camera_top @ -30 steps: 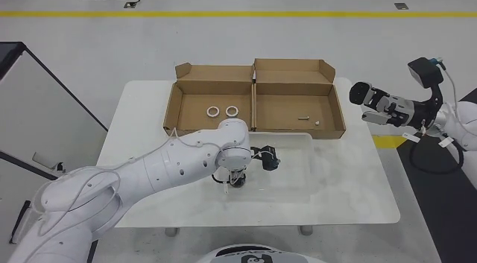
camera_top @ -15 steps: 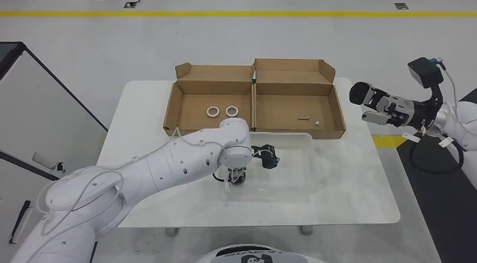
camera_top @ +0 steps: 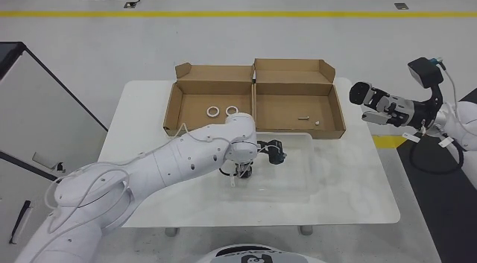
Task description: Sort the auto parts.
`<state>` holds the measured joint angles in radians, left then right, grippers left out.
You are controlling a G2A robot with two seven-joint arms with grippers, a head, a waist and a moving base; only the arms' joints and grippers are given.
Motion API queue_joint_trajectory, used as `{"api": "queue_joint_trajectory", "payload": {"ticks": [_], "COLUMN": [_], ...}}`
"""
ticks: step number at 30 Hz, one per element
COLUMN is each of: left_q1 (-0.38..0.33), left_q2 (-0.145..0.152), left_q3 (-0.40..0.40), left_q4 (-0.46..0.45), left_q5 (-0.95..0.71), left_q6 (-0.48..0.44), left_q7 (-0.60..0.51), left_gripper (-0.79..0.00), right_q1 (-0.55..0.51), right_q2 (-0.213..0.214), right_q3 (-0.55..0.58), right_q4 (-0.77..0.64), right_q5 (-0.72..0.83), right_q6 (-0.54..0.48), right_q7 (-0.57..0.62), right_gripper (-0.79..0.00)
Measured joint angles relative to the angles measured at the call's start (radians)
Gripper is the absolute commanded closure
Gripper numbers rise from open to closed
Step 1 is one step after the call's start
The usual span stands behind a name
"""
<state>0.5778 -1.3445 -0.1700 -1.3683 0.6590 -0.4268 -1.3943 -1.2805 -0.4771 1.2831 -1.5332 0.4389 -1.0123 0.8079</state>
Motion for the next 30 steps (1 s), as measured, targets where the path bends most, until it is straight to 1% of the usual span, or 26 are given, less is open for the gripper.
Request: {"api": "queue_joint_trajectory", "payload": {"ticks": [4,5,6,11,16,21,30], "left_q1": [0.004,0.004,0.004,-0.001,-0.006,-0.011,-0.020], "left_q2": [-0.018,-0.023,-0.026,-0.037,-0.040,-0.033,-0.013], "left_q3": [0.000,0.000,0.000,0.000,0.000,0.000,0.000], "left_q4": [0.032,0.039,0.043,0.056,0.051,0.040,0.030], "left_q5": [0.004,0.002,0.001,-0.002,-0.017,-0.048,-0.081], "left_q6": [-0.009,-0.009,-0.009,-0.005,0.004,0.010,0.007], "left_q7": [0.009,0.009,0.009,0.005,-0.004,-0.010,-0.007], "left_gripper": [-0.296,-0.342,-0.360,-0.391,-0.376,-0.369,-0.369], "right_q1": [0.000,0.000,0.000,0.000,0.000,0.000,0.000], "right_q2": [0.000,0.000,0.000,0.000,0.000,0.000,0.000], "right_q3": [0.000,0.000,0.000,0.000,0.000,0.000,0.000], "right_q4": [0.000,0.000,0.000,0.000,0.000,0.000,0.000], "right_q5": [0.000,0.000,0.000,0.000,0.000,0.000,0.000], "right_q6": [0.000,0.000,0.000,0.000,0.000,0.000,0.000], "right_q7": [0.000,0.000,0.000,0.000,0.000,0.000,0.000], "right_gripper": [-0.785,-0.785,-0.785,-0.785,-0.785,-0.785,-0.785]}}
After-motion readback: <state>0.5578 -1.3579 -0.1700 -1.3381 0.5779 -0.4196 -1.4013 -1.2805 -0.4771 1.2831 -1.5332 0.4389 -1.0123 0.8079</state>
